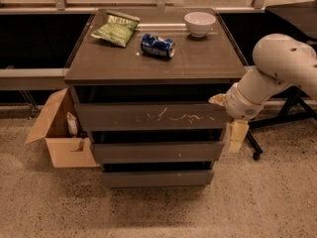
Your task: Open top drawer
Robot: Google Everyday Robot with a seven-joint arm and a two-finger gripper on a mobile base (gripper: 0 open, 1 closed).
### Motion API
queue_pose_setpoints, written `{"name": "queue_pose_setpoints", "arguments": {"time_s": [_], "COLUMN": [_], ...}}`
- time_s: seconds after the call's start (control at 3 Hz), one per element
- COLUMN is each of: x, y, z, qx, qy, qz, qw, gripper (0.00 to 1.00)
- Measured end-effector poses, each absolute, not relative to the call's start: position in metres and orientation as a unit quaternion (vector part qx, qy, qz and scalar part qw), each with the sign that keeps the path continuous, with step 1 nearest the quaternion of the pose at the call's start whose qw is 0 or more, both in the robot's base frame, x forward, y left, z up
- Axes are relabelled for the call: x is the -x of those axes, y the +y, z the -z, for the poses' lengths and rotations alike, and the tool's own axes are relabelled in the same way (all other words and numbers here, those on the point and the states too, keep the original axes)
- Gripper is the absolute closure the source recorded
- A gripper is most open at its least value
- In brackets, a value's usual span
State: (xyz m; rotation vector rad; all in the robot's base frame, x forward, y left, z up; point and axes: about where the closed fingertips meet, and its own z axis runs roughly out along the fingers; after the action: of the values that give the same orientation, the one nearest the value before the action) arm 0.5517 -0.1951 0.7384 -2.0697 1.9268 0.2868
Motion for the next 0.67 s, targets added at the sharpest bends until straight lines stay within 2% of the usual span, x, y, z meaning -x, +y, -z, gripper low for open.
{"name": "queue_pose_setpoints", "arguments": {"time_s": [0.67], "x": [-0.608], "y": [-0.193], "z": [-0.694], "qx": [0.720], "qy": [0.664], "qz": [-0.088], "qw": [0.181], "gripper": [0.00]}}
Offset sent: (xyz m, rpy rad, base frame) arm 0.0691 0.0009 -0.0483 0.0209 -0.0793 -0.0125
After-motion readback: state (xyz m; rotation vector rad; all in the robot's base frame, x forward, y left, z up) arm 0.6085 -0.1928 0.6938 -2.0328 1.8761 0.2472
